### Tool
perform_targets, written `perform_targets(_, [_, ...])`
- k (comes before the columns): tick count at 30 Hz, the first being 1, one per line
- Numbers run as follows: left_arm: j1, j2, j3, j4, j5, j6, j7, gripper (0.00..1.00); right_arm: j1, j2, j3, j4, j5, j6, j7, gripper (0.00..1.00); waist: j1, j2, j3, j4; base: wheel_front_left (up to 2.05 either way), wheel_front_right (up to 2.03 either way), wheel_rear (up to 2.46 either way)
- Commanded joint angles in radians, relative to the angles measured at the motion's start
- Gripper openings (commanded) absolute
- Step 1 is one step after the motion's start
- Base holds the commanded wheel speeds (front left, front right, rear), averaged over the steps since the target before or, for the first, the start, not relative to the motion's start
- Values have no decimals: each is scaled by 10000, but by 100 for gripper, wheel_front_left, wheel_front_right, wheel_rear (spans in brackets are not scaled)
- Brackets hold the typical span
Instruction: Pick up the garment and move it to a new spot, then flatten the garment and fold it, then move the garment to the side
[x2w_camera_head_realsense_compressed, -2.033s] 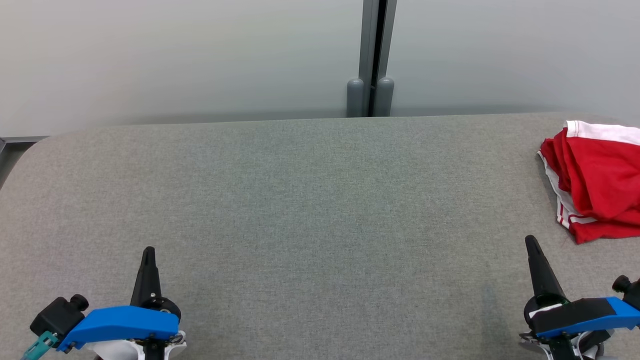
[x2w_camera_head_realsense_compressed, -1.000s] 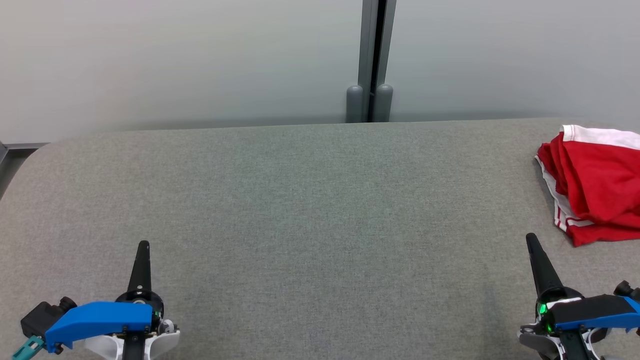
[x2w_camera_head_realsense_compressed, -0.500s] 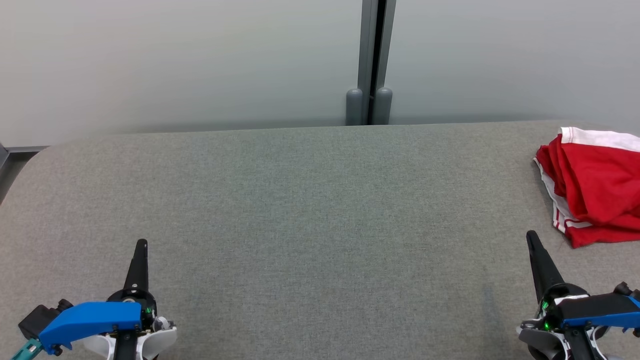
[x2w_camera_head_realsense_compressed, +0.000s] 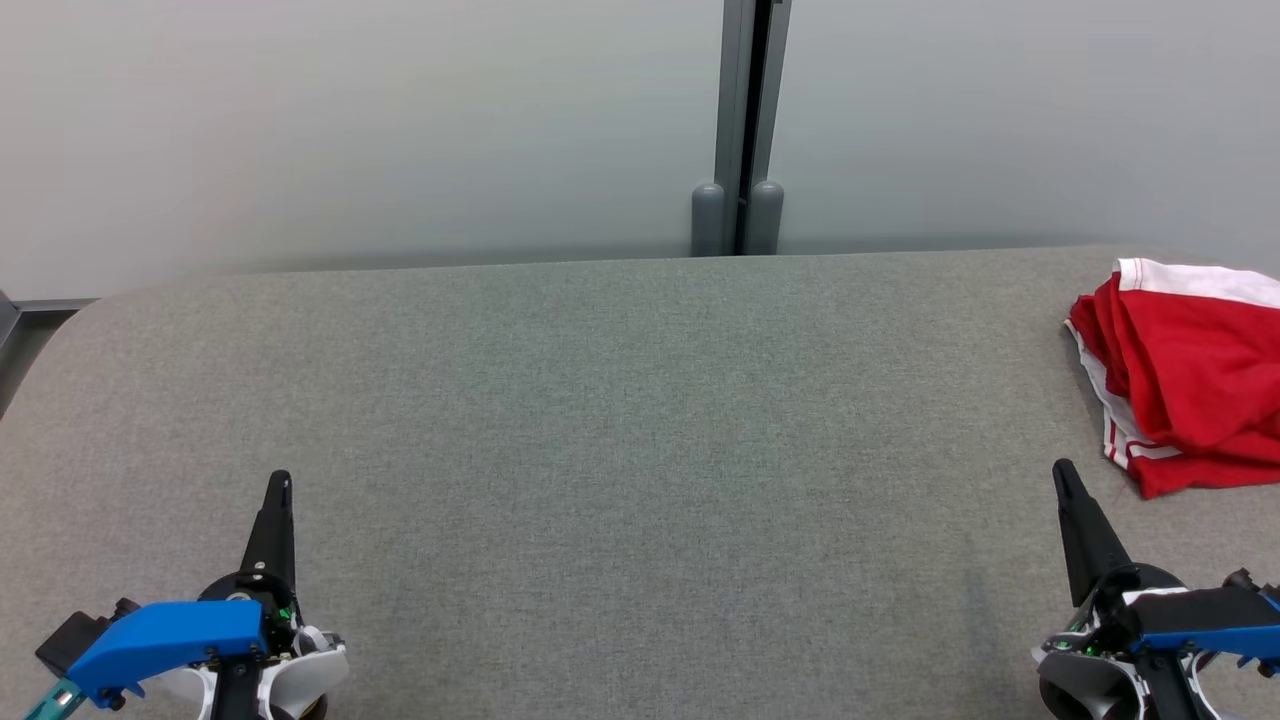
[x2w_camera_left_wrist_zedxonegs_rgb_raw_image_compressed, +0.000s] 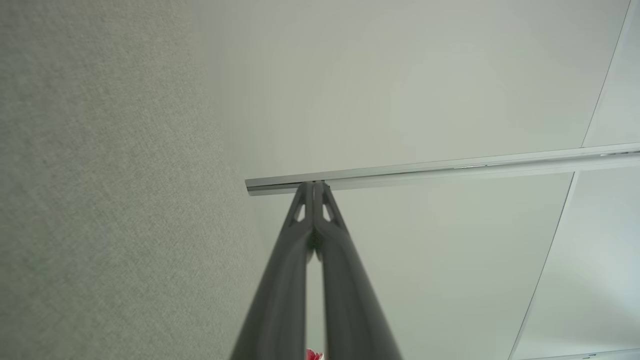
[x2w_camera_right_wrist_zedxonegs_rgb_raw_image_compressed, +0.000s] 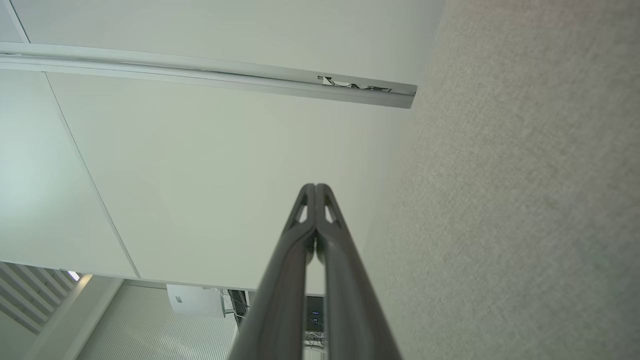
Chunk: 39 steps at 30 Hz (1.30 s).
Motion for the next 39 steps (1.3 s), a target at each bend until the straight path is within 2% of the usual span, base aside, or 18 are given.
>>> perform_targets(1, [-143,-16,86,-70,-227,-69,80,0,-106,-1,-41,7,276,10,74,0,1,0,-12,-1,0,0,0])
perform_targets(15, [-168,-30,186,-78,-1109,-143,308,0,-178,2,-64,113,1181,9,207,0,1,0,-90,-7,0,0,0])
perform_targets(39, [-162,-29,180,-75,-1067,-109,302,0,-177,2,-58,106,1138,9,197,0,1,0,-90,-7,0,0,0])
